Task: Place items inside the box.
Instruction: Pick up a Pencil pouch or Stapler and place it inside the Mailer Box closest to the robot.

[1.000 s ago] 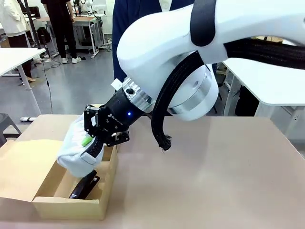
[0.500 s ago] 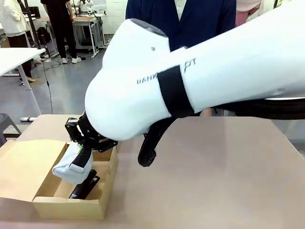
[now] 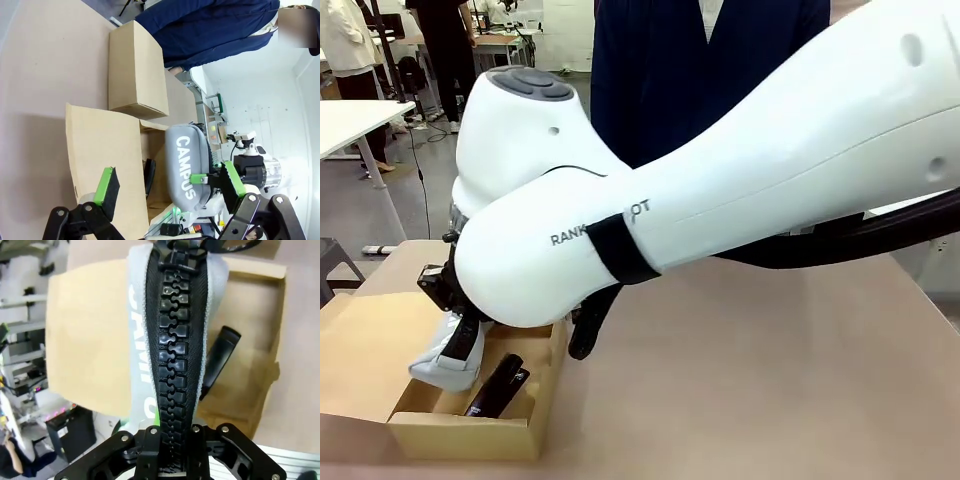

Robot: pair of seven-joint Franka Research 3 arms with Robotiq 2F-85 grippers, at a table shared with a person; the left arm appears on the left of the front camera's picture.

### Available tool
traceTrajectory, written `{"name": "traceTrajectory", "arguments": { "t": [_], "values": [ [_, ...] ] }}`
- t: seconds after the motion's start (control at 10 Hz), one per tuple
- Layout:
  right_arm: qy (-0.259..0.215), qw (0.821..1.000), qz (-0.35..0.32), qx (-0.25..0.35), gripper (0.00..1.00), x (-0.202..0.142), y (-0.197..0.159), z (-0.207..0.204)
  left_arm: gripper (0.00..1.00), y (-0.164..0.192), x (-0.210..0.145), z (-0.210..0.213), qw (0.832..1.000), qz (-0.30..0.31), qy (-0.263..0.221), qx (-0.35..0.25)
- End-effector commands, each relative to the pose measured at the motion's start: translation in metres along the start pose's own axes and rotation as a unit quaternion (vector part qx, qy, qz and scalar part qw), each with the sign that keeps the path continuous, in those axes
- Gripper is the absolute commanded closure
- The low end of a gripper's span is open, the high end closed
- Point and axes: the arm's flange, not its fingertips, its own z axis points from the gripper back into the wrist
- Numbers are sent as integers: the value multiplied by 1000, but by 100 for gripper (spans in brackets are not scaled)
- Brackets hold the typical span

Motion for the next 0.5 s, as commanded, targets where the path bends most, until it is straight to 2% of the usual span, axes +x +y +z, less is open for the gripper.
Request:
{"name": "traceTrajectory", "arguments": {
  "t": [0.0, 0.4],
  "values": [
    [-8, 1000, -16, -25, 93, 5, 14, -13, 0, -1, 1, 0, 1000, -9, -10, -12],
    [10, 998, -18, -67, 93, 2, 13, -51, 0, -1, 1, 0, 1000, -9, -10, -12]
  ]
}}
